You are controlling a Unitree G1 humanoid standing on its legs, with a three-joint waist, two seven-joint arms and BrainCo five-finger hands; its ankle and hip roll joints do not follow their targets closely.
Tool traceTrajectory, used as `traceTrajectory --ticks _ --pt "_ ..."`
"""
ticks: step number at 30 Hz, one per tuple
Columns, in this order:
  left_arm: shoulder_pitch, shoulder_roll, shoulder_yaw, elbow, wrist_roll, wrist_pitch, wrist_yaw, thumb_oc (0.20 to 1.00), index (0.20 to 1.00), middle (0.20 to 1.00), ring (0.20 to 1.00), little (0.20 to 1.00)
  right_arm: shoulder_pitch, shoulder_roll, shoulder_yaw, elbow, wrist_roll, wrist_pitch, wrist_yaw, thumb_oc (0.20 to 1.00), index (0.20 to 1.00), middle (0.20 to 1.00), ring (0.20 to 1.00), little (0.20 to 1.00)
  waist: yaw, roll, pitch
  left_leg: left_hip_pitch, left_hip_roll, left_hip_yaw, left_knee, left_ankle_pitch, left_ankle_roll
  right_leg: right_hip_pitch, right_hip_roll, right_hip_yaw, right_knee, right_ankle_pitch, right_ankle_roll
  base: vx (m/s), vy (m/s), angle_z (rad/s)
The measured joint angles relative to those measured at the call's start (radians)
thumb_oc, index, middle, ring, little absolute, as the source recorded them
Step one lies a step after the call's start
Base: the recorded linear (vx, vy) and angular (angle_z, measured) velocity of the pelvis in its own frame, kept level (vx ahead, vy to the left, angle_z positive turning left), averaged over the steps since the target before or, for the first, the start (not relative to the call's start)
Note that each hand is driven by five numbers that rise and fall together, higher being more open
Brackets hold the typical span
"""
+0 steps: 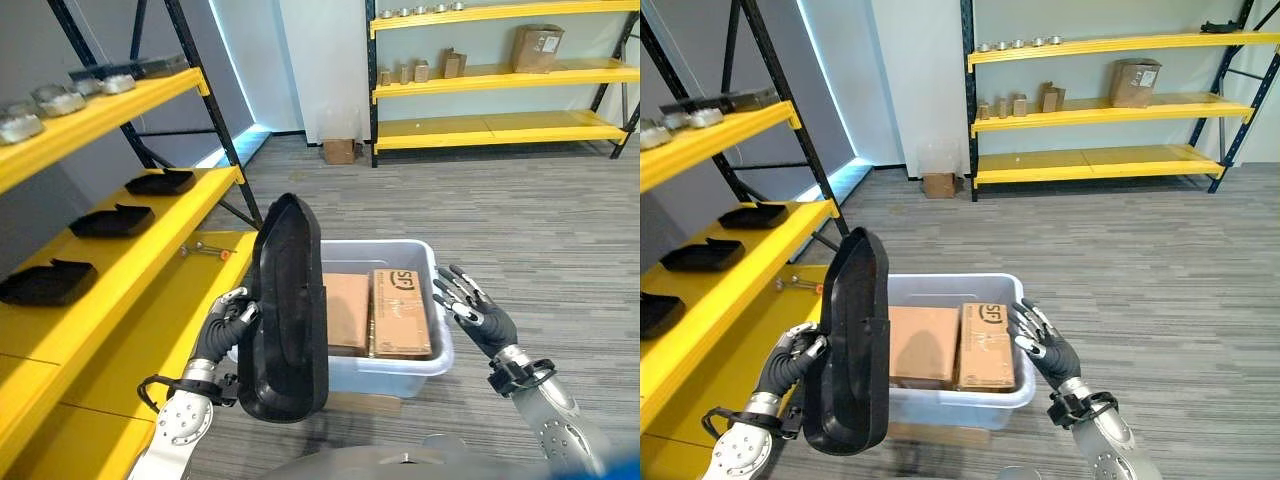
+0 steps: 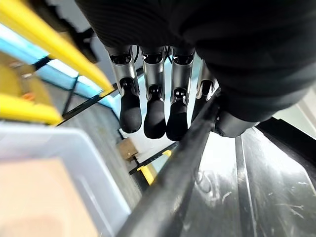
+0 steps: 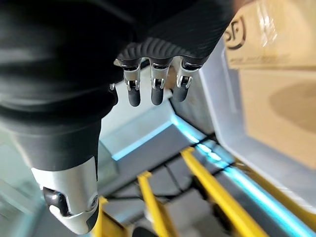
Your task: Move parts from the plastic box to the shelf.
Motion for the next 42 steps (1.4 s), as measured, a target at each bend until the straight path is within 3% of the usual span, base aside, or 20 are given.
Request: traceTrajectory --ticks 1,2,4,5,7,8,9,12,14,15,16,17,18,21,26,32,35,40,41,42 --pt "-0.023 0.007 -0.011 -0.001 -0.003 0.005 -0.01 0.2 0.2 0.2 0.2 0.2 -0.009 0.009 -0.008 -0.001 0.0 -0.001 0.0 1.0 1.0 1.0 1.0 1.0 -0.015 -0.021 0.009 -0.047 0.029 -0.036 -0.03 0.105 -0.011 -0.023 0.012 -0.026 -0.03 0.004 -0.018 -0.23 -0.217 1.15" --pt "-0.018 -0.002 -0.019 0.001 -0.004 0.008 -0.019 0.2 0.2 0.2 0.2 0.2 -0.038 0.012 -0.032 0.002 0.0 -0.002 -0.002 1.0 1.0 1.0 1.0 1.0 0.029 -0.009 0.052 -0.065 0.024 -0.038 -0.039 0.062 -0.054 -0.008 0.014 -0.078 -0.059 0.012 -0.04 -0.32 -0.285 1.27" --pt "-0.034 0.007 -0.044 0.006 -0.005 0.014 -0.034 0.2 0.2 0.2 0.2 0.2 -0.082 -0.012 -0.033 0.015 -0.001 -0.011 -0.003 1.0 1.0 1.0 1.0 1.0 0.066 -0.042 0.091 -0.095 -0.033 0.032 0.06 0.036 -0.033 -0.009 0.013 -0.126 -0.177 0.07 -0.171 -0.28 -0.22 0.85" --pt "-0.04 0.013 -0.045 0.005 -0.005 0.013 -0.036 0.2 0.2 0.2 0.2 0.2 -0.091 -0.011 -0.033 0.016 -0.001 -0.012 -0.004 1.0 1.0 1.0 1.0 1.0 0.074 -0.047 0.093 -0.104 -0.064 0.031 0.102 0.002 -0.066 -0.001 0.004 -0.149 -0.238 0.109 -0.163 -0.17 -0.137 0.65" --pt "-0.063 0.03 -0.028 0.028 -0.015 0.008 -0.036 0.2 0.2 0.2 0.2 0.2 -0.132 0.041 -0.025 0.031 -0.001 -0.019 -0.004 1.0 1.0 1.0 1.0 1.0 0.072 -0.052 0.106 -0.105 -0.13 0.019 0.308 -0.14 -0.082 0.063 0.021 -0.206 -0.447 0.23 -0.019 -0.19 -0.179 0.88" --pt "-0.07 0.028 -0.023 0.011 -0.017 0.003 -0.036 0.2 0.2 0.2 0.2 0.2 -0.135 0.028 -0.022 0.01 -0.001 -0.026 -0.003 1.0 1.0 1.0 1.0 1.0 0.06 -0.011 0.113 -0.055 -0.091 0.033 0.296 -0.181 -0.069 -0.002 0.032 -0.206 -0.16 0.117 -0.085 -0.18 -0.145 1.85" --pt "-0.098 0.068 -0.025 -0.01 -0.019 -0.009 -0.037 0.2 0.2 0.2 0.2 0.2 -0.102 0.036 -0.027 -0.003 -0.001 -0.043 -0.004 1.0 1.0 1.0 1.0 1.0 0.001 -0.035 0.092 -0.069 -0.095 0.048 0.272 -0.208 -0.102 0.042 -0.005 -0.15 -0.144 0.033 -0.095 -0.05 0.0 2.61" --pt "-0.147 0.023 -0.042 0.004 -0.016 0.004 -0.039 0.2 0.2 0.2 0.2 0.2 -0.081 0.098 -0.058 0.028 -0.001 -0.04 -0.015 1.0 1.0 1.0 1.0 1.0 -0.005 -0.034 0.096 -0.088 -0.123 0.217 0.484 -0.386 -0.055 0.007 -0.027 -0.235 -0.244 0.061 -0.048 -0.09 0.149 1.32" --pt "-0.154 0.018 -0.048 -0.003 -0.016 0.004 -0.037 0.2 0.2 0.2 0.2 0.2 -0.084 0.114 -0.058 0.022 -0.001 -0.041 -0.016 1.0 1.0 1.0 1.0 1.0 -0.038 -0.008 0.086 0.059 -0.21 0.207 0.313 -0.443 -0.014 0.025 -0.03 -0.279 -0.357 0.187 0.051 -0.07 0.261 0.79" --pt "-0.176 0.004 -0.052 -0.011 -0.016 -0.001 -0.037 0.2 0.2 0.2 0.2 0.2 -0.085 0.107 -0.076 0.011 -0.001 -0.044 -0.018 1.0 1.0 1.0 1.0 1.0 -0.077 0.026 0.081 0.168 -0.242 0.214 0.107 -0.488 0.059 0.021 -0.004 -0.311 -0.411 0.271 0.06 -0.06 0.306 0.81" --pt "-0.197 0.01 -0.048 -0.008 -0.013 -0.003 -0.034 0.2 0.2 0.2 0.2 0.2 -0.099 0.137 -0.088 0.028 -0.001 -0.044 -0.022 1.0 1.0 1.0 1.0 1.0 -0.052 0.001 0.093 0.201 -0.282 0.218 0.015 -0.468 0.056 0.005 -0.01 -0.298 -0.435 0.274 0.096 -0.05 0.28 0.15" --pt "-0.2 0.026 -0.05 -0.021 -0.004 0.003 -0.034 0.2 0.2 0.2 0.2 0.2 -0.123 0.131 -0.088 0.042 -0.001 -0.043 -0.027 1.0 1.0 1.0 1.0 1.0 -0.021 0.039 0.128 0.138 -0.237 0.203 0.019 -0.448 0.153 -0.032 -0.041 -0.369 -0.319 0.152 0.072 -0.02 0.188 -0.3" --pt "-0.188 0.031 -0.05 -0.043 0.002 0.003 -0.035 0.2 0.2 0.2 0.2 0.2 -0.11 0.105 -0.089 0.039 -0.001 -0.042 -0.026 1.0 1.0 1.0 1.0 1.0 -0.024 0.044 0.13 0.13 -0.225 0.226 0.012 -0.428 0.172 -0.042 -0.101 -0.369 -0.171 0.131 0.032 -0.04 0.226 0.07" --pt "-0.118 0.063 -0.027 -0.084 0.011 -0.013 -0.032 0.2 0.2 0.2 0.2 0.2 -0.063 0.101 -0.106 0.038 -0.001 -0.046 -0.026 1.0 1.0 1.0 1.0 1.0 -0.006 -0.029 0.102 0.129 -0.274 0.19 0.005 -0.442 0.084 0.119 -0.256 -0.327 -0.146 0.045 0.137 -0.02 0.134 0.32" --pt "-0.107 0.067 -0.011 -0.07 0.041 -0.006 -0.038 0.2 0.2 0.2 0.2 0.2 -0.018 0.105 -0.106 0.037 -0.001 -0.039 -0.03 1.0 1.0 1.0 1.0 1.0 0.011 -0.02 0.085 0.065 -0.241 0.118 0.153 -0.393 -0.004 0.18 -0.242 -0.412 -0.257 0.129 0.144 0.01 0.203 -0.08" --pt "-0.031 0.082 0.047 -0.069 0.079 -0.009 -0.037 0.2 0.2 0.2 0.2 0.2 0.05 0.169 -0.057 0.038 -0.001 -0.017 -0.029 1.0 1.0 1.0 1.0 1.0 0.021 -0.073 0.019 0.008 -0.374 0.039 0.132 -0.345 0.06 0.207 -0.336 -0.402 -0.33 0.216 0.157 -0.06 0.267 0.71" --pt "-0.031 0.097 0.063 -0.062 0.098 -0.006 -0.022 0.2 0.2 0.2 0.2 0.2 0.037 0.169 -0.005 0.041 -0.001 0.001 -0.014 1.0 1.0 1.0 1.0 1.0 -0.013 -0.046 0.019 0.013 -0.368 -0.033 0.072 -0.292 0.123 0.123 -0.183 0.005 -0.283 0.235 0.188 -0.03 0.13 0.68" --pt "-0.033 0.104 0.052 -0.057 0.099 -0.002 -0.019 0.2 0.2 0.2 0.2 0.2 0.038 0.151 0.004 0.041 0.0 0.004 0.001 1.0 1.0 1.0 1.0 1.0 -0.057 -0.066 0.022 0.039 -0.379 -0.094 -0.022 -0.227 0.1 0.087 0.116 0.085 -0.2 0.139 0.142 -0.02 0.028 0.38" --pt "-0.033 0.091 0.054 -0.057 0.1 -0.002 -0.019 0.2 0.2 0.2 0.2 0.2 0.034 0.149 0.009 0.041 0.0 0.005 0.0 1.0 1.0 1.0 1.0 1.0 -0.053 -0.073 0.019 0.04 -0.391 -0.095 -0.033 -0.23 0.085 0.109 0.138 0.089 -0.242 0.131 0.11 0.0 -0.103 0.23" --pt "-0.032 0.067 0.055 -0.057 0.101 -0.001 -0.018 0.2 0.2 0.2 0.2 0.2 0.021 0.138 0.025 0.042 0.0 0.006 0.001 1.0 1.0 1.0 1.0 1.0 -0.043 -0.074 0.016 0.043 -0.397 -0.098 -0.032 -0.225 0.076 0.153 0.142 0.078 -0.366 0.139 -0.009 0.01 -0.085 -0.01"
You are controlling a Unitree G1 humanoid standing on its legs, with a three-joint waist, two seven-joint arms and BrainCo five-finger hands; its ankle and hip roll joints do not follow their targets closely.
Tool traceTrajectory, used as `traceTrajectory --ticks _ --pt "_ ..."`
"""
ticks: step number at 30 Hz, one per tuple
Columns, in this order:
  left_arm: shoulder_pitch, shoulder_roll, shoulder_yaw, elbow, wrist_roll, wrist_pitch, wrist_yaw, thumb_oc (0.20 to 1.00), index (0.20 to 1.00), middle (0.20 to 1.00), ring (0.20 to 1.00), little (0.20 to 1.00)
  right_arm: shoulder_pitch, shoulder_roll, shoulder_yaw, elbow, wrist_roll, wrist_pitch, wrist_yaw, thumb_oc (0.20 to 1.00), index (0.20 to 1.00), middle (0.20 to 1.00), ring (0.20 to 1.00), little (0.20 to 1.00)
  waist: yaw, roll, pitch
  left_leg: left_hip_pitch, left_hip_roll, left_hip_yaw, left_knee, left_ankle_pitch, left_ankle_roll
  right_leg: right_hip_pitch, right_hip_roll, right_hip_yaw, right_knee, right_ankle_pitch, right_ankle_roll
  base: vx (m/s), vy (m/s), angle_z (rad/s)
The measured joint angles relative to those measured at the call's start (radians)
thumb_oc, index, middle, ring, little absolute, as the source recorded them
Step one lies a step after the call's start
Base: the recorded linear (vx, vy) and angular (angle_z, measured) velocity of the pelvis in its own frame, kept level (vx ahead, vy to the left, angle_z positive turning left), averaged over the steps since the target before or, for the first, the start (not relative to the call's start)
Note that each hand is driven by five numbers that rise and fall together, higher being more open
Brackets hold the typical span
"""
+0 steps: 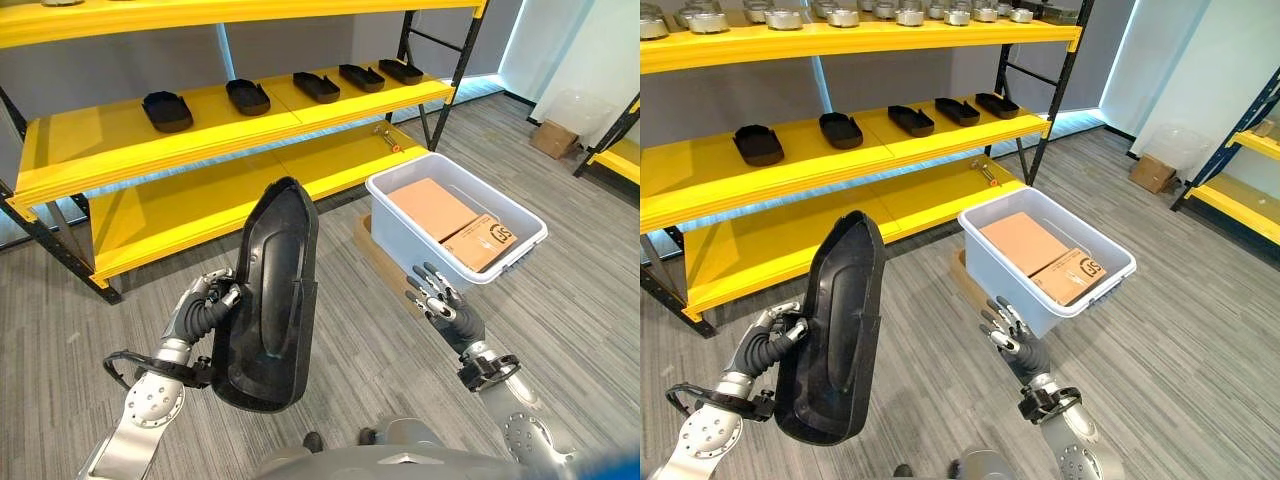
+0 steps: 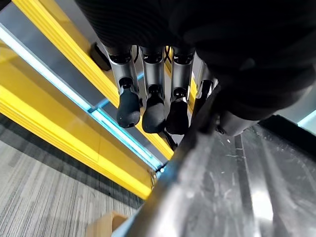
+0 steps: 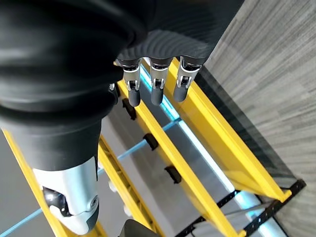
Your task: Move parts from the plastic box to the shelf.
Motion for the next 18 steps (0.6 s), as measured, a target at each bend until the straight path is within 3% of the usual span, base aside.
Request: traceTrajectory --ticks 2,4,6,8,9,11,12,13,14,15,16,18 --pt "0.004 -0.015 0.015 -0.013 0.006 -0.002 0.001 0.2 0.2 0.2 0.2 0.2 -0.054 -0.004 0.035 0.01 0.0 0.006 0.0 1.0 1.0 1.0 1.0 1.0 0.016 0.024 0.007 -0.013 0.031 -0.013 -0.012 0.011 -0.035 0.04 0.029 -0.019 -0.108 0.061 -0.011 0.04 -0.092 0.02" --pt "0.053 -0.041 0.038 -0.033 0.005 -0.004 -0.002 0.2 0.2 0.2 0.2 0.2 -0.067 -0.009 0.025 0.003 0.0 0.006 0.001 1.0 1.0 1.0 1.0 1.0 0.055 0.034 0.001 -0.018 0.048 -0.012 -0.013 0.002 -0.039 0.053 0.041 -0.041 -0.121 0.064 -0.013 -0.01 -0.063 0.06" --pt "0.07 -0.045 0.035 -0.034 0.004 -0.005 -0.003 0.2 0.2 0.2 0.2 0.2 -0.061 -0.02 0.016 0.021 0.0 0.005 0.0 1.0 1.0 1.0 1.0 1.0 0.063 0.037 -0.001 -0.031 0.049 -0.035 0.01 -0.013 -0.047 0.066 0.041 -0.065 -0.136 0.064 -0.016 -0.13 0.046 0.42" --pt "0.051 -0.032 0.008 -0.033 0.004 -0.002 -0.012 0.2 0.2 0.2 0.2 0.2 -0.06 -0.052 0.017 0.025 0.0 0.004 -0.005 1.0 1.0 1.0 1.0 1.0 0.052 0.039 0.005 -0.074 0.054 -0.037 0.06 -0.03 -0.05 0.052 0.012 -0.144 -0.137 0.08 -0.043 -0.11 0.083 1.05" --pt "0.027 -0.029 -0.001 -0.033 0.004 -0.002 -0.023 0.2 0.2 0.2 0.2 0.2 -0.062 -0.059 0.012 0.025 0.0 0.005 -0.006 1.0 1.0 1.0 1.0 1.0 0.031 0.016 0.014 -0.101 0.06 0.039 0.101 -0.046 -0.045 0.043 -0.018 -0.188 -0.143 0.075 -0.085 -0.09 0.206 1.22" --pt "0.005 -0.033 0.0 0.006 -0.013 -0.004 -0.021 0.2 0.2 0.2 0.2 0.2 -0.094 -0.062 0.001 0.02 0.0 0.004 -0.005 1.0 1.0 1.0 1.0 1.0 0.036 -0.004 0.018 -0.097 0.168 0.046 0.165 -0.061 -0.103 0.014 -0.068 -0.196 -0.148 0.091 -0.074 -0.05 0.176 0.79" --pt "-0.023 -0.04 0.003 0.029 -0.028 0.0 -0.021 0.2 0.2 0.2 0.2 0.2 -0.106 -0.05 -0.006 0.022 0.001 0.003 -0.008 1.0 1.0 1.0 1.0 1.0 0.016 -0.007 0.025 -0.073 0.253 0.051 0.161 -0.054 -0.112 0.014 -0.075 -0.211 -0.149 0.087 -0.063 -0.02 0.217 0.5" --pt "-0.034 -0.05 0.007 0.029 -0.034 0.001 -0.017 0.2 0.2 0.2 0.2 0.2 -0.109 -0.048 -0.001 0.019 0.001 0.002 -0.006 1.0 1.0 1.0 1.0 1.0 0.009 -0.005 0.031 -0.048 0.309 0.053 0.158 -0.054 -0.111 0.009 -0.079 -0.21 -0.127 0.081 -0.073 -0.02 0.203 0.5" --pt "-0.053 -0.056 0.0 0.033 -0.037 -0.001 -0.017 0.2 0.2 0.2 0.2 0.2 -0.104 -0.043 -0.015 0.033 0.001 0.002 -0.004 1.0 1.0 1.0 1.0 1.0 0.006 0.009 0.04 -0.041 0.389 0.032 0.164 -0.041 -0.129 -0.007 -0.093 -0.235 -0.104 0.061 0.018 -0.01 0.338 0.48" --pt "-0.08 -0.065 -0.005 0.032 -0.04 -0.002 -0.013 0.2 0.2 0.2 0.2 0.2 -0.102 -0.04 -0.031 0.055 0.002 -0.006 -0.01 1.0 1.0 1.0 1.0 1.0 -0.017 0.033 0.039 -0.06 0.44 0.055 0.16 -0.029 -0.139 -0.025 -0.095 -0.28 -0.06 0.019 0.02 0.01 0.233 0.77" --pt "-0.106 -0.081 -0.005 0.034 -0.045 -0.012 -0.004 0.2 0.2 0.2 0.2 0.2 -0.09 -0.05 -0.051 0.075 0.002 -0.007 -0.015 1.0 1.0 1.0 1.0 1.0 -0.014 0.039 0.052 -0.084 0.492 0.09 0.149 -0.007 -0.161 -0.097 -0.146 -0.289 0.06 -0.006 0.013 0.01 0.361 0.65" --pt "-0.104 -0.079 -0.005 0.032 -0.048 -0.011 0.006 0.2 0.2 0.2 0.2 0.2 -0.087 -0.056 -0.052 0.089 0.002 -0.008 -0.028 1.0 1.0 1.0 1.0 1.0 -0.016 0.068 0.069 -0.094 0.529 0.133 0.126 0.001 -0.173 -0.115 -0.17 -0.315 0.088 -0.009 0.012 0.04 0.364 0.48"
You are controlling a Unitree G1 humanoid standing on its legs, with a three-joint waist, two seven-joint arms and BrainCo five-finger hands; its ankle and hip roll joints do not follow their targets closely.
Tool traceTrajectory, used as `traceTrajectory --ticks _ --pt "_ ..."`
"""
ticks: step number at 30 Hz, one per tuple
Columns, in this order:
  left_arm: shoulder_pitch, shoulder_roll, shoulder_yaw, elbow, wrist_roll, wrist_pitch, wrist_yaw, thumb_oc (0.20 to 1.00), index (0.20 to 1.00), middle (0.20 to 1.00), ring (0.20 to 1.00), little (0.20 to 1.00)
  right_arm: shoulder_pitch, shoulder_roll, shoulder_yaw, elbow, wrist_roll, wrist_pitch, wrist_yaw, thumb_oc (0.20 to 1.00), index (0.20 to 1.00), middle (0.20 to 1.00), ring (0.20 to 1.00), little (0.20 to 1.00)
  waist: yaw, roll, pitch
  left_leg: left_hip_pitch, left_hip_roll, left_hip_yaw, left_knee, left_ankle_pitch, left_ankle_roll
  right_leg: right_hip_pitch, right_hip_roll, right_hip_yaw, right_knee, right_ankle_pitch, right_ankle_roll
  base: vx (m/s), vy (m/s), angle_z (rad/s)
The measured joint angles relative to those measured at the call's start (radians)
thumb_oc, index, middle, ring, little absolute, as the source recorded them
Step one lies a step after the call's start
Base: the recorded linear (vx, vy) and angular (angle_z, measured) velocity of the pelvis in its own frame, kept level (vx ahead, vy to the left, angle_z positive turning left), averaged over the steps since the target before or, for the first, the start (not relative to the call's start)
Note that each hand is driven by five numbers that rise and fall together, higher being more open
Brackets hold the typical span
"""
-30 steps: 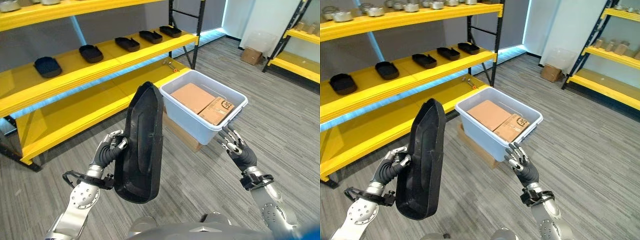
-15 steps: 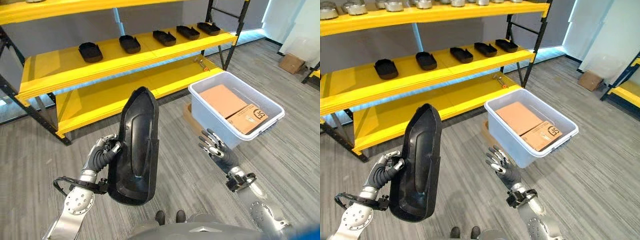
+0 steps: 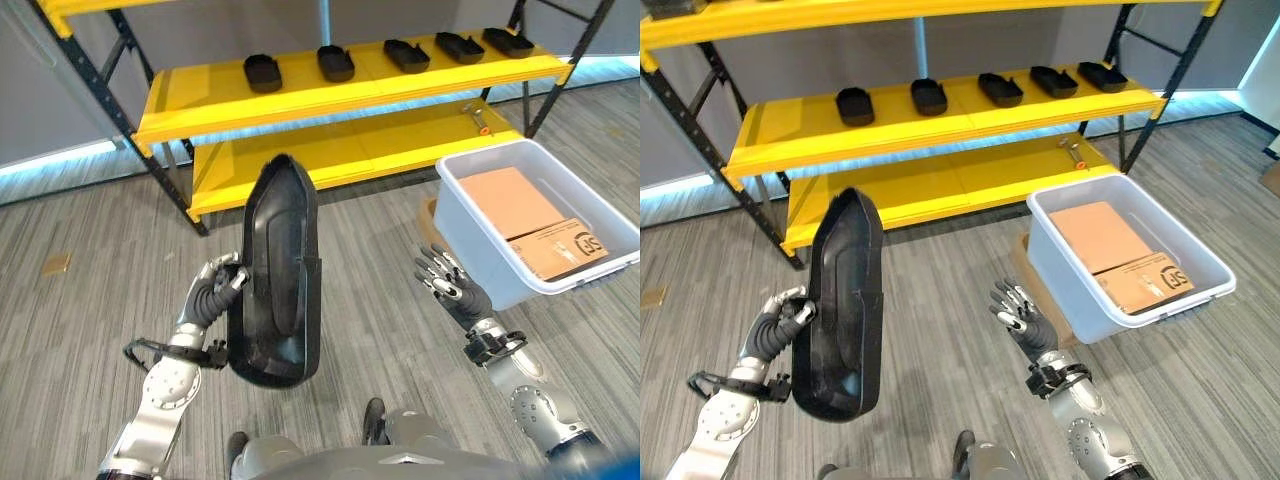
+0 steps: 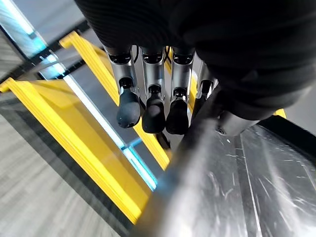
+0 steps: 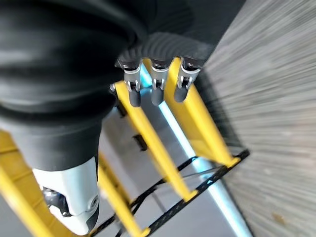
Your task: Move parts from the plastic box to the shelf.
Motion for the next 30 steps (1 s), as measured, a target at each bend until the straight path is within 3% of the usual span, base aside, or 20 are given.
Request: traceTrajectory --ticks 3,4,5,7,10,12,13,14,15,18,19,21,22,24,25,26,27,28,29,30 --pt "0.029 0.006 -0.003 -0.001 -0.007 0.001 0.002 0.2 0.2 0.2 0.2 0.2 0.056 0.002 -0.003 -0.003 -0.001 -0.005 -0.014 1.0 1.0 1.0 1.0 1.0 0.022 0.051 0.006 0.006 -0.054 0.026 -0.021 -0.047 0.027 -0.005 -0.09 -0.008 0.037 0.034 0.064 0.1 0.322 0.55" --pt "0.026 0.032 0.003 0.002 -0.007 0.011 0.003 0.2 0.2 0.2 0.2 0.2 0.061 0.041 0.005 0.01 -0.001 -0.006 -0.017 1.0 1.0 1.0 1.0 1.0 0.052 0.012 0.011 0.006 -0.122 0.021 -0.017 -0.035 -0.032 0.007 -0.138 0.041 0.007 0.053 0.1 0.15 0.375 0.24" --pt "0.026 0.044 -0.003 0.002 -0.006 0.013 0.003 0.2 0.2 0.2 0.2 0.2 0.072 0.051 0.009 0.008 -0.002 -0.005 -0.015 1.0 1.0 1.0 1.0 1.0 0.054 0.016 0.011 0.007 -0.152 0.014 -0.018 -0.035 -0.031 0.023 -0.155 0.054 -0.034 0.073 0.121 0.12 0.425 0.42" --pt "0.023 0.117 0.0 -0.006 -0.005 0.013 0.002 0.2 0.2 0.2 0.2 0.2 0.091 0.088 -0.006 0.004 -0.001 -0.006 -0.016 1.0 1.0 1.0 1.0 1.0 0.083 -0.056 -0.01 0.004 -0.248 0.016 0.031 -0.044 -0.012 0.132 -0.209 0.085 -0.12 0.085 0.174 0.12 0.65 0.75" --pt "-0.006 0.174 0.004 -0.004 0.01 0.002 0.016 0.2 0.2 0.2 0.2 0.2 0.116 0.137 -0.017 -0.073 -0.002 -0.019 -0.015 1.0 1.0 1.0 1.0 1.0 0.11 -0.109 -0.036 -0.095 -0.388 -0.02 0.213 -0.159 0.074 0.197 -0.322 0.089 -0.233 0.159 0.097 0.07 0.447 0.54" --pt "-0.006 0.164 0.006 0.014 0.017 0.008 0.029 0.2 0.2 0.2 0.2 0.2 0.087 0.171 0.012 -0.035 -0.003 -0.013 -0.016 1.0 1.0 1.0 1.0 1.0 0.116 -0.111 -0.041 -0.106 -0.429 0.017 0.247 -0.195 0.105 0.197 -0.346 0.095 -0.255 0.31 0.078 0.08 0.373 -0.11" --pt "0.007 0.171 0.01 0.015 0.023 0.009 0.031 0.2 0.2 0.2 0.2 0.2 0.064 0.176 0.03 -0.041 -0.003 -0.01 -0.018 1.0 1.0 1.0 1.0 1.0 0.122 -0.094 -0.033 -0.112 -0.42 0.025 0.268 -0.202 0.121 0.164 -0.345 0.147 -0.249 0.407 0.105 0.07 0.302 -0.33" --pt "0.004 0.177 0.017 0.019 0.025 0.012 0.033 0.2 0.2 0.2 0.2 0.2 0.058 0.191 0.039 -0.055 -0.003 -0.01 -0.014 1.0 1.0 1.0 1.0 1.0 0.106 -0.079 -0.029 -0.111 -0.424 0.051 0.259 -0.208 0.143 0.141 -0.357 0.157 -0.195 0.402 0.139 0.11 0.457 -0.42" --pt "0.009 0.181 0.029 0.015 0.027 0.01 0.039 0.2 0.2 0.2 0.2 0.2 0.065 0.196 0.048 -0.066 -0.003 -0.01 -0.014 1.0 1.0 1.0 1.0 1.0 0.108 -0.097 -0.036 -0.097 -0.448 0.072 0.241 -0.199 0.159 0.134 -0.37 0.157 -0.2 0.474 0.143 0.1 0.44 -0.32" --pt "0.015 0.191 0.04 0.015 0.048 0.007 0.041 0.2 0.2 0.2 0.2 0.2 0.067 0.203 0.057 -0.066 -0.002 -0.009 -0.014 1.0 1.0 1.0 1.0 1.0 0.083 -0.08 -0.021 -0.019 -0.508 0.1 0.144 -0.172 0.231 0.101 -0.409 0.162 -0.143 0.618 0.073 0.18 0.483 -0.13" --pt "0.019 0.171 0.039 0.016 0.056 0.006 0.041 0.2 0.2 0.2 0.2 0.2 0.073 0.188 0.076 -0.068 -0.002 -0.008 -0.013 1.0 1.0 1.0 1.0 1.0 0.077 -0.053 -0.018 0.018 -0.526 0.081 0.084 -0.165 0.276 0.066 -0.374 0.153 -0.037 0.485 0.142 0.28 0.464 -0.23" --pt "0.007 0.122 0.015 0.016 0.055 0.007 0.043 0.2 0.2 0.2 0.2 0.2 0.074 0.151 0.078 -0.079 -0.002 -0.005 -0.007 1.0 1.0 1.0 1.0 1.0 0.054 0.027 0.012 0.041 -0.495 0.033 0.04 -0.124 0.307 0.021 -0.17 0.166 0.098 0.2 0.129 0.16 0.198 0.08" --pt "-0.013 0.121 -0.003 0.016 0.055 0.004 0.041 0.2 0.2 0.2 0.2 0.2 0.084 0.125 0.077 -0.101 -0.002 -0.004 -0.005 1.0 1.0 1.0 1.0 1.0 0.041 0.038 0.025 0.042 -0.489 0.017 0.025 -0.109 0.315 -0.003 -0.091 0.156 0.077 0.165 0.118 0.12 0.069 0.75" --pt "-0.038 0.092 -0.017 0.037 0.061 -0.001 0.035 0.2 0.2 0.2 0.2 0.2 0.101 0.087 0.062 -0.108 -0.002 -0.004 0.001 1.0 1.0 1.0 1.0 1.0 -0.004 -0.003 0.041 0.05 -0.548 0.05 -0.012 -0.127 0.175 -0.087 -0.058 0.101 -0.07 0.162 0.106 0.26 0.06 1.08" --pt "-0.042 0.098 -0.017 0.038 0.062 -0.005 0.032 0.2 0.2 0.2 0.2 0.2 0.109 0.088 0.045 -0.114 -0.002 -0.007 0.001 1.0 1.0 1.0 1.0 1.0 -0.037 -0.013 0.063 0.015 -0.566 0.099 0.073 -0.163 0.233 -0.09 -0.095 0.117 -0.187 0.197 0.15 0.44 -0.083 0.91" --pt "-0.025 0.07 -0.014 0.046 0.062 0.002 0.032 0.2 0.2 0.2 0.2 0.2 0.107 0.076 0.046 -0.106 -0.003 -0.002 -0.001 1.0 1.0 1.0 1.0 1.0 -0.02 -0.023 0.067 0.048 -0.594 0.099 0.05 -0.175 0.206 -0.104 -0.107 0.128 -0.29 0.264 0.13 0.4 -0.148 1.09" --pt "-0.019 0.077 -0.028 0.051 0.059 -0.002 0.029 0.2 0.2 0.2 0.2 0.2 0.098 0.103 0.036 -0.1 -0.003 -0.007 -0.001 1.0 1.0 1.0 1.0 1.0 -0.027 -0.085 0.086 0.017 -0.595 0.054 0.209 -0.257 0.203 -0.062 -0.157 0.192 -0.462 0.331 0.15 0.45 -0.246 0.62" --pt "-0.015 0.09 -0.038 0.044 0.06 -0.005 0.019 0.2 0.2 0.2 0.2 0.2 0.095 0.112 0.008 -0.092 -0.003 -0.008 0.001 1.0 1.0 1.0 1.0 1.0 -0.028 -0.06 0.089 0.029 -0.573 -0.016 0.195 -0.247 0.244 -0.07 -0.148 0.193 -0.443 0.357 0.159 0.23 -0.156 0.62" --pt "-0.012 0.066 -0.044 0.054 0.06 -0.001 0.015 0.2 0.2 0.2 0.2 0.2 0.08 0.115 -0.004 -0.067 -0.003 -0.008 -0.008 1.0 1.0 1.0 1.0 1.0 -0.013 -0.048 0.096 0.071 -0.567 -0.038 0.185 -0.265 0.195 -0.044 -0.14 0.206 -0.427 0.369 0.16 0.47 -0.372 0.41" --pt "-0.013 0.064 -0.062 0.054 0.058 -0.003 0.014 0.2 0.2 0.2 0.2 0.2 0.072 0.115 -0.005 -0.075 -0.003 -0.008 -0.012 1.0 1.0 1.0 1.0 1.0 -0.019 -0.034 0.096 0.12 -0.568 -0.038 0.147 -0.254 0.212 -0.01 -0.146 0.211 -0.418 0.372 0.157 0.33 -0.263 0.33"
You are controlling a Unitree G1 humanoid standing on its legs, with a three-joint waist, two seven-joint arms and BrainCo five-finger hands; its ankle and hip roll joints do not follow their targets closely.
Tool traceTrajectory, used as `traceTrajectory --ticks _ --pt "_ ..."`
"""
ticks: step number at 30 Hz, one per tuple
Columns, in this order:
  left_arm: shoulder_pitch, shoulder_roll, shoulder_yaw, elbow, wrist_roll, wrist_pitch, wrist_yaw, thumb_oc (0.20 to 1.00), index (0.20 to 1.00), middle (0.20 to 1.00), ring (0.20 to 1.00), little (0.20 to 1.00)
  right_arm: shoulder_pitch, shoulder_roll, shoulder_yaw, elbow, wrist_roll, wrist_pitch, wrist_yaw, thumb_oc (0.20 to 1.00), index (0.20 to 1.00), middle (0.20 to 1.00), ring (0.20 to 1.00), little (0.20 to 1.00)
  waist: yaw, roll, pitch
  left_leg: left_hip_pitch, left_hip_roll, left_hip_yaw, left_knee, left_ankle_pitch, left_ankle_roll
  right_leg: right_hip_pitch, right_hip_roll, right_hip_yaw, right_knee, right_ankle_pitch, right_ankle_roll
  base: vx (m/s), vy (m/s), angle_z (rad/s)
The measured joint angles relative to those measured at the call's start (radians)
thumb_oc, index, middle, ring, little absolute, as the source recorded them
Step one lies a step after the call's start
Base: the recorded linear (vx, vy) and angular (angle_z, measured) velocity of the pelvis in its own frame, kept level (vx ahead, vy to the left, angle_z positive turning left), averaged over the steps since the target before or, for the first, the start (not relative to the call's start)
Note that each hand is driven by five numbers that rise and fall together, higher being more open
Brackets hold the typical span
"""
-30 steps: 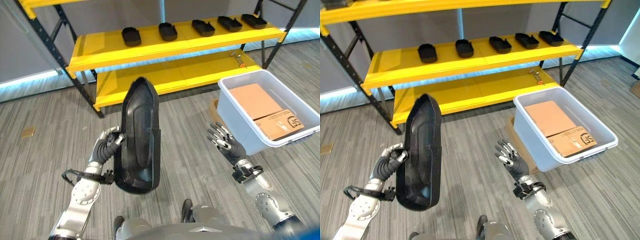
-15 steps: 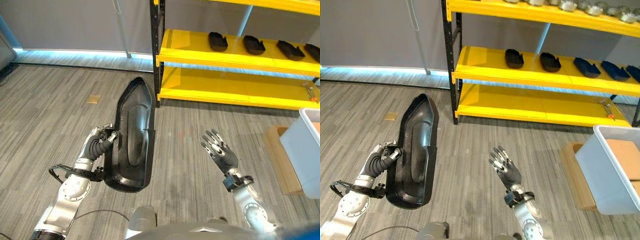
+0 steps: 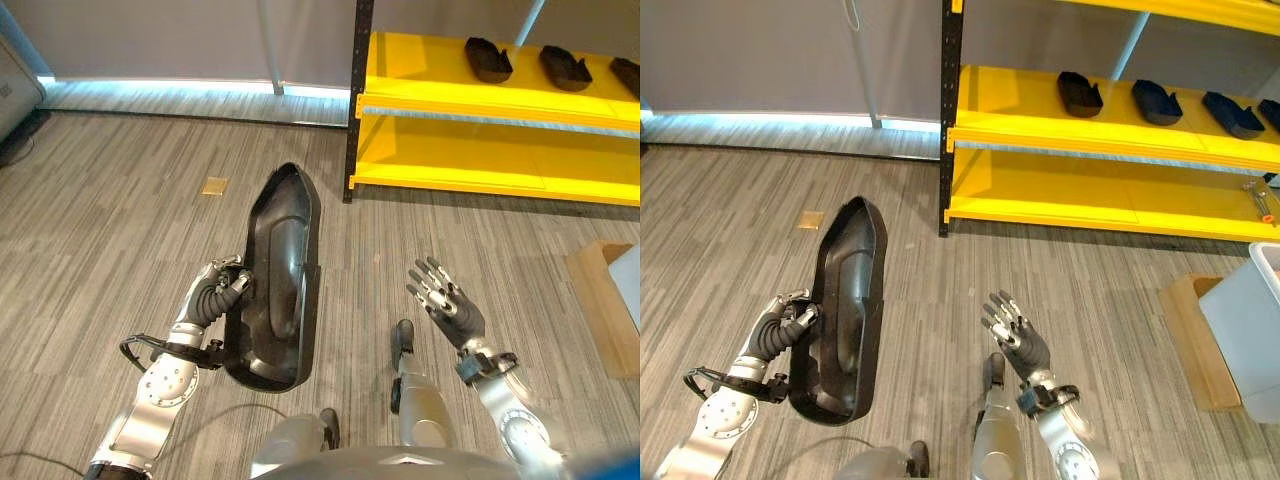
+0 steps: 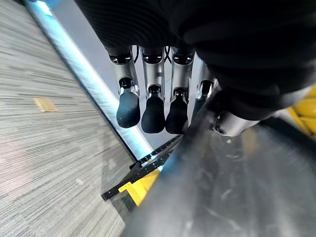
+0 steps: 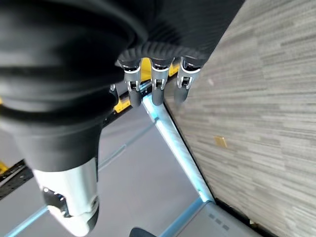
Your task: Move parts from the plastic box to the shelf.
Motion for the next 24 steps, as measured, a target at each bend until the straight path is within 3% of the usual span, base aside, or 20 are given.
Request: traceTrajectory --ticks 4,5,6,7,9,11,13,15,16,17,18,19,20,21,22,23,24 --pt "-0.019 -0.031 -0.022 0.004 -0.005 -0.002 0.007 0.2 0.2 0.2 0.2 0.2 -0.007 -0.003 0.003 0.007 0.0 -0.002 -0.002 1.0 1.0 1.0 1.0 1.0 -0.016 -0.003 -0.054 0.094 0.018 -0.071 -0.132 0.001 -0.033 0.044 0.039 -0.003 0.06 0.011 -0.005 0.39 -0.321 0.28" --pt "-0.006 -0.047 -0.037 0.002 -0.006 -0.003 0.005 0.2 0.2 0.2 0.2 0.2 -0.007 -0.016 0.002 0.008 0.0 -0.002 -0.002 1.0 1.0 1.0 1.0 1.0 -0.019 0.034 -0.077 0.146 0.085 -0.072 -0.179 0.0 -0.074 0.089 0.103 -0.026 0.049 -0.014 -0.073 0.25 -0.249 0.18" --pt "0.002 -0.059 -0.036 0.002 -0.006 -0.002 0.003 0.2 0.2 0.2 0.2 0.2 -0.013 -0.038 0.002 0.006 0.0 -0.002 -0.001 1.0 1.0 1.0 1.0 1.0 -0.027 0.051 -0.086 0.157 0.121 -0.102 -0.188 0.016 -0.118 0.091 0.126 -0.05 0.085 -0.048 -0.089 0.39 -0.403 0.2" --pt "0.003 -0.058 -0.042 -0.001 -0.008 -0.002 0.0 0.2 0.2 0.2 0.2 0.2 -0.007 -0.064 -0.021 0.006 0.0 -0.002 -0.002 1.0 1.0 1.0 1.0 1.0 -0.032 0.04 -0.091 0.162 0.143 -0.112 -0.147 0.05 -0.157 0.071 0.136 -0.057 0.196 -0.124 -0.142 0.21 -0.238 0.34" --pt "0.002 -0.04 -0.045 -0.026 -0.028 -0.002 -0.001 0.2 0.2 0.2 0.2 0.2 -0.014 -0.083 -0.044 0.003 0.0 -0.013 -0.002 1.0 1.0 1.0 1.0 1.0 -0.037 0.033 -0.099 0.144 0.2 -0.107 -0.145 0.07 -0.156 0.051 0.147 -0.06 0.287 -0.206 -0.151 0.24 -0.284 0.17" --pt "-0.003 -0.002 -0.041 -0.05 -0.056 -0.004 -0.001 0.2 0.2 0.2 0.2 0.2 -0.038 -0.092 -0.048 0.015 0.0 -0.011 -0.002 1.0 1.0 1.0 1.0 1.0 -0.027 0.024 -0.11 0.145 0.23 -0.149 -0.152 0.061 -0.176 -0.01 0.164 -0.067 0.416 -0.31 -0.149 0.14 -0.164 0.05" --pt "-0.005 0.005 -0.035 -0.052 -0.068 -0.003 -0.003 0.2 0.2 0.2 0.2 0.2 -0.043 -0.084 -0.048 0.013 0.0 -0.011 -0.002 1.0 1.0 1.0 1.0 1.0 -0.035 0.018 -0.122 0.134 0.252 -0.154 -0.138 0.058 -0.181 -0.036 0.182 -0.079 0.468 -0.352 -0.167 0.13 -0.164 0.12" --pt "0.0 0.007 -0.034 -0.052 -0.085 -0.002 -0.009 0.2 0.2 0.2 0.2 0.2 -0.048 -0.082 -0.029 0.013 0.0 -0.01 0.0 1.0 1.0 1.0 1.0 1.0 -0.016 0.02 -0.124 0.094 0.262 -0.163 -0.035 0.066 -0.193 -0.024 0.213 -0.077 0.461 -0.362 -0.181 0.1 -0.273 -0.23" --pt "-0.003 0.02 -0.033 -0.056 -0.085 -0.002 -0.021 0.2 0.2 0.2 0.2 0.2 -0.037 -0.088 -0.028 0.015 0.0 -0.01 0.002 1.0 1.0 1.0 1.0 1.0 -0.003 -0.002 -0.121 -0.048 0.235 -0.168 0.223 0.108 -0.225 0.002 0.23 -0.058 0.42 -0.377 -0.266 0.05 -0.286 -0.04" --pt "-0.018 0.021 -0.035 -0.056 -0.085 -0.001 -0.023 0.2 0.2 0.2 0.2 0.2 -0.012 -0.1 -0.032 0.016 0.0 -0.009 0.001 1.0 1.0 1.0 1.0 1.0 0.022 -0.024 -0.116 -0.212 0.208 -0.176 0.483 0.297 -0.215 0.031 0.228 -0.047 0.368 -0.36 -0.28 0.07 -0.196 0.01" --pt "-0.018 0.017 -0.038 -0.059 -0.086 -0.001 -0.022 0.2 0.2 0.2 0.2 0.2 -0.002 -0.106 -0.033 0.013 0.0 -0.01 0.001 1.0 1.0 1.0 1.0 1.0 0.032 -0.032 -0.113 -0.265 0.203 -0.176 0.568 0.345 -0.198 0.045 0.231 -0.05 0.344 -0.348 -0.286 0.08 -0.1 -0.2" --pt "-0.005 0.017 -0.041 -0.068 -0.095 -0.004 -0.021 0.2 0.2 0.2 0.2 0.2 0.01 -0.112 -0.031 0.015 0.0 -0.01 0.0 1.0 1.0 1.0 1.0 1.0 0.05 -0.042 -0.104 -0.367 0.202 -0.169 0.68 0.324 -0.176 0.075 0.236 -0.054 0.304 -0.323 -0.286 0.12 -0.043 0.13" --pt "-0.005 0.025 -0.043 -0.069 -0.115 -0.004 -0.039 0.2 0.2 0.2 0.2 0.2 0.024 -0.096 -0.031 0.012 0.0 -0.012 -0.001 1.0 1.0 1.0 1.0 1.0 0.031 -0.068 -0.091 -0.453 0.232 -0.099 0.546 0.249 -0.155 0.107 0.238 -0.092 0.266 -0.321 -0.291 0.2 0.076 0.01" --pt "0.002 0.026 -0.044 -0.071 -0.116 -0.003 -0.043 0.2 0.2 0.2 0.2 0.2 0.022 -0.087 -0.033 0.012 0.0 -0.012 -0.002 1.0 1.0 1.0 1.0 1.0 0.041 -0.074 -0.081 -0.459 0.259 -0.073 0.294 0.257 -0.159 0.136 0.258 -0.087 0.253 -0.323 -0.262 0.25 0.156 0.17" --pt "-0.001 0.025 -0.046 -0.064 -0.114 -0.003 -0.044 0.2 0.2 0.2 0.2 0.2 0.021 -0.07 -0.038 0.019 0.0 -0.013 -0.002 1.0 1.0 1.0 1.0 1.0 0.038 -0.071 -0.074 -0.445 0.263 -0.062 0.14 0.267 -0.153 0.155 0.272 -0.072 0.224 -0.345 -0.162 0.29 0.212 -0.46" --pt "-0.003 -0.002 -0.048 -0.055 -0.114 -0.004 -0.041 0.2 0.2 0.2 0.2 0.2 0.021 -0.068 -0.04 0.02 0.0 -0.014 -0.002 1.0 1.0 1.0 1.0 1.0 0.041 -0.033 -0.05 -0.402 0.299 -0.094 -0.028 0.284 -0.156 0.131 0.258 -0.103 0.314 -0.397 -0.058 0.21 0.198 -0.96" --pt "0.007 -0.041 -0.039 -0.053 -0.115 -0.007 -0.038 0.2 0.2 0.2 0.2 0.2 0.006 -0.119 -0.041 -0.016 0.0 -0.016 0.003 1.0 1.0 1.0 1.0 1.0 0.053 0.003 -0.049 -0.388 0.38 -0.137 -0.122 0.312 -0.193 0.069 0.213 -0.062 0.449 -0.422 -0.189 0.22 0.185 -1.05"
